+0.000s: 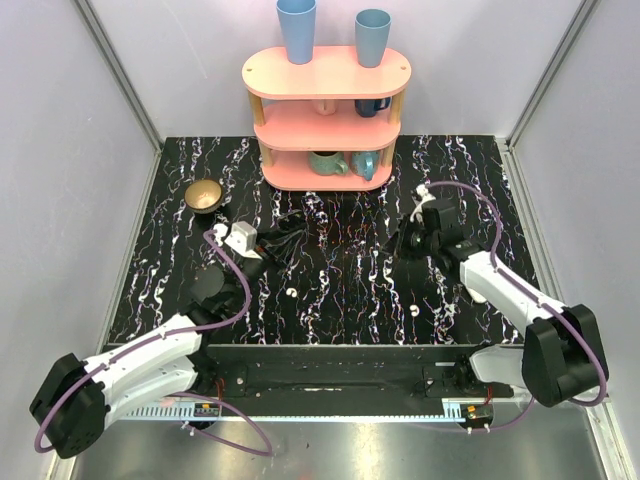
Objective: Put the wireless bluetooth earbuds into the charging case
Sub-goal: Pick up the left earbud from the center of the board, then insert the left earbud into the left side groove of the charging case.
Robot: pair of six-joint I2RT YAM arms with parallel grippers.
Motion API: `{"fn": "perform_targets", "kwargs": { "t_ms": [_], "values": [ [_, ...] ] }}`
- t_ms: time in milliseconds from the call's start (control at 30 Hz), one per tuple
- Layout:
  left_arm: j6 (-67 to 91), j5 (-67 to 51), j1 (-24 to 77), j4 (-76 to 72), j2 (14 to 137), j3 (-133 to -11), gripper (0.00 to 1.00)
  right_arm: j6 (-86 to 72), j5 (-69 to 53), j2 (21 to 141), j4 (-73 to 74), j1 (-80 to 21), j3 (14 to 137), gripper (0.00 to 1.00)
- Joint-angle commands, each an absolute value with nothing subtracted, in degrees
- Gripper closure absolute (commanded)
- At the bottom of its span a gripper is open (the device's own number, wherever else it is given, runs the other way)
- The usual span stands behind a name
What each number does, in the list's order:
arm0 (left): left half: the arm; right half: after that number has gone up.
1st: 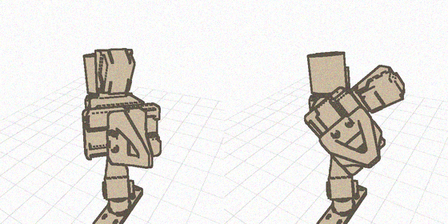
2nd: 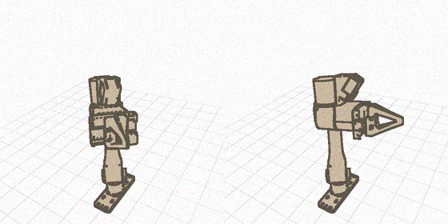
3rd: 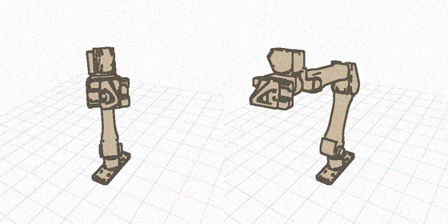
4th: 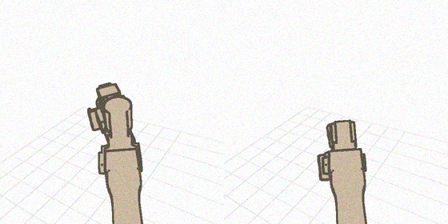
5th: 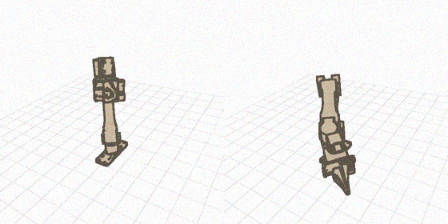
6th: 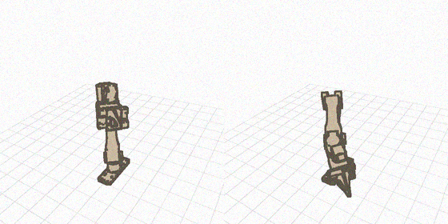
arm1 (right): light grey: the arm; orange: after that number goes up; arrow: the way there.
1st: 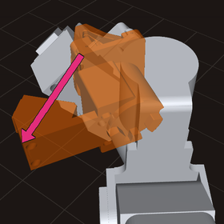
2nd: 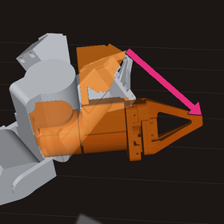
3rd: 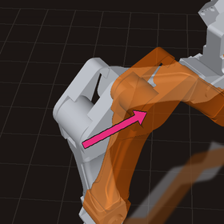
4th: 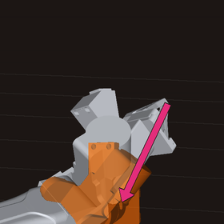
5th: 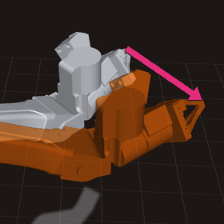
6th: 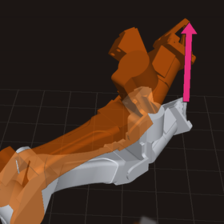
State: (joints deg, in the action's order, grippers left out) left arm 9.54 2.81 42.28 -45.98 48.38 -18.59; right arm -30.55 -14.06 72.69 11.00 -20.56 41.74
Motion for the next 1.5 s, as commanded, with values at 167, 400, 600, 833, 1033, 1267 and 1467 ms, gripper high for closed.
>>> {"fn": "perform_targets", "kwargs": {
  "t_ms": [167,400,600,833,1033,1267,1467],
  "values": [
    [8.18,-3.86,42.45,-47.38,48.60,-21.79,1.00,-19.35,-37.77,68.38,12.13,-20.30,56.68,1.00],
    [6.68,-18.50,42.36,-44.21,49.74,-24.43,1.00,-13.10,-52.28,68.64,15.37,-20.30,69.49,1.00],
    [8.34,-30.91,41.92,-43.50,52.91,-27.77,1.00,-8.00,-64.41,69.96,20.82,-20.39,78.20,1.00],
    [13.53,-37.43,41.13,-48.87,56.77,-30.23,1.00,6.64,-64.97,71.89,39.08,-24.95,89.28,1.00],
    [16.78,-43.15,40.78,-50.01,60.28,-33.48,1.00,14.94,-56.26,76.28,54.57,-32.77,96.94,1.00],
    [19.77,-45.87,40.69,-53.87,62.75,-34.54,1.00,16.00,-53.53,77.43,55.63,-34.54,96.68,1.00],
    [21.71,-47.37,40.69,-55.28,63.81,-35.24,1.00,17.23,-52.38,79.36,57.48,-35.68,97.82,1.00]
  ]
}}
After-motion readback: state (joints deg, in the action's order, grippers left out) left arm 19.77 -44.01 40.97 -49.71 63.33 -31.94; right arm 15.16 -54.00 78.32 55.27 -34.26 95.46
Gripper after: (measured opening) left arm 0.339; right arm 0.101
